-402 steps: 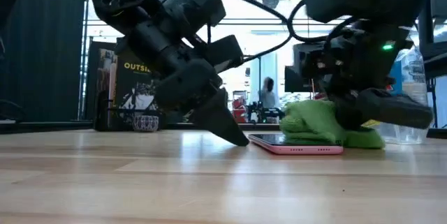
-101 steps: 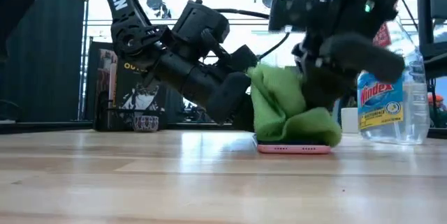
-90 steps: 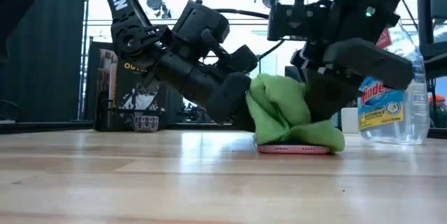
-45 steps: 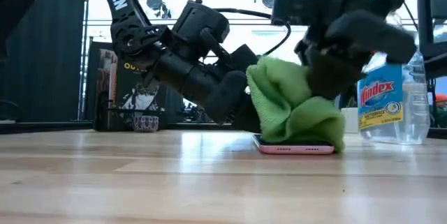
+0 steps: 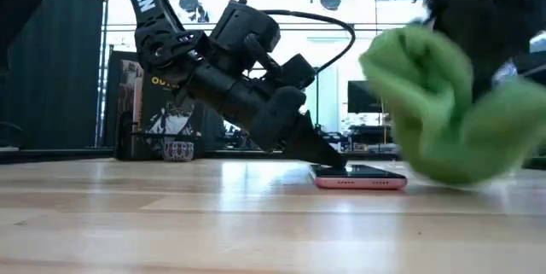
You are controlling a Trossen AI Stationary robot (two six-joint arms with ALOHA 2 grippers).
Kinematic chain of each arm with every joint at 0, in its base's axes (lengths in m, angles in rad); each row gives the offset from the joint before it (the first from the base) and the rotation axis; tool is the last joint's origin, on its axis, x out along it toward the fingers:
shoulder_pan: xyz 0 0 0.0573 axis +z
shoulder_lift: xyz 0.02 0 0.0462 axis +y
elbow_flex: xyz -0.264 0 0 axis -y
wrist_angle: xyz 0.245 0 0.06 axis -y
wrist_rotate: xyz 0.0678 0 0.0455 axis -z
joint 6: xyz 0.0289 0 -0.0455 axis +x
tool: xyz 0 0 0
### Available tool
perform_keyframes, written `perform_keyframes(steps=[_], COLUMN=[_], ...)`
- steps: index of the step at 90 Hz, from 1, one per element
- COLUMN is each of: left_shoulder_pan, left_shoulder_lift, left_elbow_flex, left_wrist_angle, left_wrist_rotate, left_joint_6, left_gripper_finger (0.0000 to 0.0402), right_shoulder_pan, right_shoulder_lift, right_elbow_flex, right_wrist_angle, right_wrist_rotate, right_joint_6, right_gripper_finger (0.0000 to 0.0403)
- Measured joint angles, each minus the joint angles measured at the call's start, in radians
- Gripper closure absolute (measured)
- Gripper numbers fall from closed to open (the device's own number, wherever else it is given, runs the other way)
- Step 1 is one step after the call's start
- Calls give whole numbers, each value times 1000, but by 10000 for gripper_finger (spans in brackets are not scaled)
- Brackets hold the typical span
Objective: Apply microfiber cloth
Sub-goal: Wipe the front of the pink cellphone with the green microfiber cloth
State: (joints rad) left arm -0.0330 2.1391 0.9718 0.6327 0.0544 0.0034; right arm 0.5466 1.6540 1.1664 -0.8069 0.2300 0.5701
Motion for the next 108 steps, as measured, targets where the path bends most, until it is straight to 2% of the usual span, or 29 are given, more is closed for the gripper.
perform_keyframes(steps=[17,24,34,43,59,68,77,88,108], left_shoulder_pan=[0,0,0,0,0,0,0,1,1], left_shoulder_lift=[0,0,0,0,0,0,-10,-46,-227], left_elbow_flex=[0,0,0,0,0,-1,-2,-5,-4], left_wrist_angle=[0,0,0,0,1,14,17,-28,-160], left_wrist_rotate=[-1,-1,-1,-1,-1,-1,-1,-8,-10], left_joint_6=[-2,-1,-1,-1,1,1,2,3,10], left_gripper_finger=[402,402,402,402,402,402,402,402,402], right_shoulder_pan=[93,132,177,211,280,320,339,342,337], right_shoulder_lift=[-183,-212,-213,-180,-91,-29,32,63,-11], right_elbow_flex=[0,0,0,0,0,0,0,0,0], right_wrist_angle=[-199,-238,-253,-252,-252,-263,-294,-313,-311], right_wrist_rotate=[148,193,202,153,-39,-70,-102,-175,-202], right_joint_6=[238,320,388,426,519,572,614,651,690], right_gripper_finger=[371,371,371,371,371,365,339,285,180])
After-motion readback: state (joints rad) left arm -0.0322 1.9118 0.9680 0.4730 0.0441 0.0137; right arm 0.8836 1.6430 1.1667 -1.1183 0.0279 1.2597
